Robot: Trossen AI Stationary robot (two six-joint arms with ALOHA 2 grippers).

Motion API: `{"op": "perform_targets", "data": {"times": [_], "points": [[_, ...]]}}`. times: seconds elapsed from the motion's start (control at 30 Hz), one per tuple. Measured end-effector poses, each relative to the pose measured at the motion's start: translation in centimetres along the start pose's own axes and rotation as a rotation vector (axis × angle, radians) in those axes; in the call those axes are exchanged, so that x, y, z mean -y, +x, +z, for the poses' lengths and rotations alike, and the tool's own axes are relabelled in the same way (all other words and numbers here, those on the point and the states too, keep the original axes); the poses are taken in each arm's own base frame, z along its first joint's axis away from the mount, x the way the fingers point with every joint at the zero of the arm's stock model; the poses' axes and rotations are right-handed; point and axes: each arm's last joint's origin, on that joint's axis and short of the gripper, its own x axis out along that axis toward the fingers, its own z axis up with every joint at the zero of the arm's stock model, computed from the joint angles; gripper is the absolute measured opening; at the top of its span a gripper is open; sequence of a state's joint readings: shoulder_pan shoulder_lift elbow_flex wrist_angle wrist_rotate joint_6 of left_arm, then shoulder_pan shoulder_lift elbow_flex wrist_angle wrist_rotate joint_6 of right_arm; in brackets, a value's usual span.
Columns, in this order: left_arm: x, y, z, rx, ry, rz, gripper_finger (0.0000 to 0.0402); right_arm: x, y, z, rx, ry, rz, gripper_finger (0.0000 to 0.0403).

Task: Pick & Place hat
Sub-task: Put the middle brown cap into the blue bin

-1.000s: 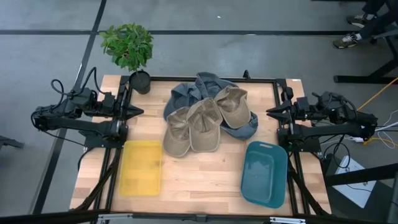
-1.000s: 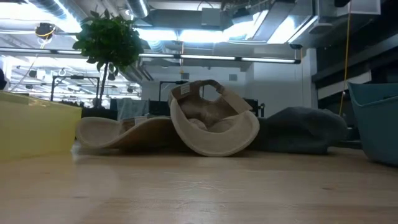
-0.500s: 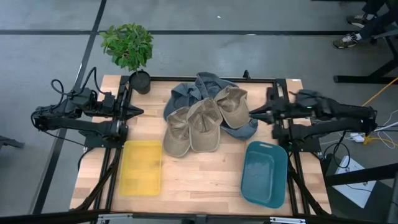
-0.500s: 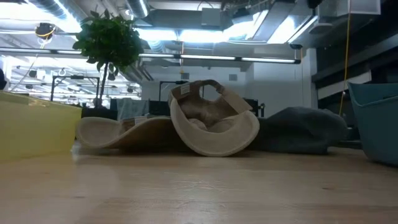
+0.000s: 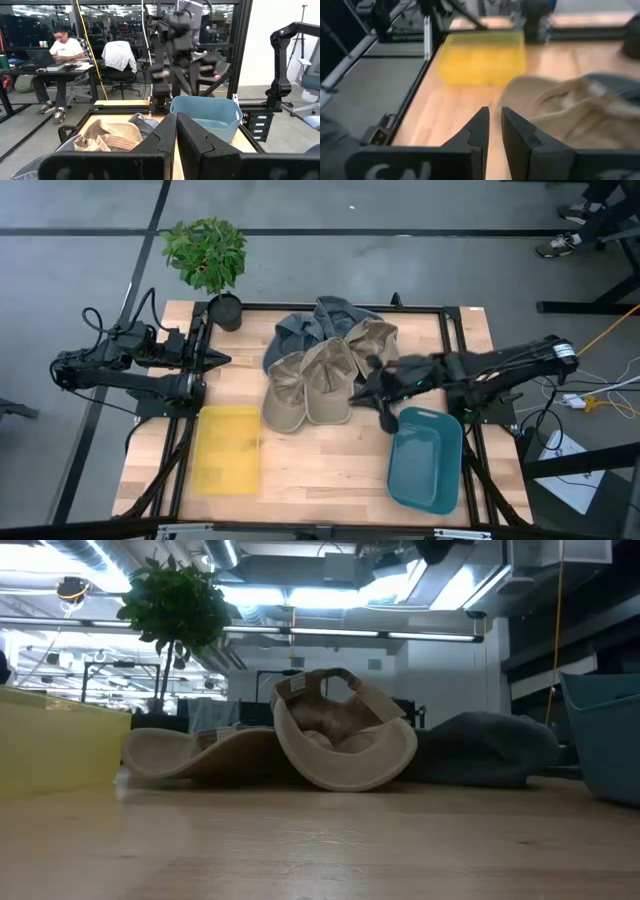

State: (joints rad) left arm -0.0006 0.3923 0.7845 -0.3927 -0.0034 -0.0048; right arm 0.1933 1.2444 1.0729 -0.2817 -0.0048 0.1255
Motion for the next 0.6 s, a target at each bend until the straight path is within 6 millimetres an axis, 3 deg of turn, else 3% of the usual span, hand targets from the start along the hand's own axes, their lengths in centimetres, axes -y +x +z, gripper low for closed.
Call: {"op": "perform_targets", "data": {"times": [0.37,0.6], "points": [[0.0,0.0,0.0,0.000,0.000,0.000,0.0011,-2.3,6.3,-3.3,-0.161,-0.089,0.050,0.0051],[0.0,0.0,0.0,0.000,0.000,0.000,0.0010,-1.4,8.2,-4.9,-0.229,-0.171,-0.203,0.0051]]}}
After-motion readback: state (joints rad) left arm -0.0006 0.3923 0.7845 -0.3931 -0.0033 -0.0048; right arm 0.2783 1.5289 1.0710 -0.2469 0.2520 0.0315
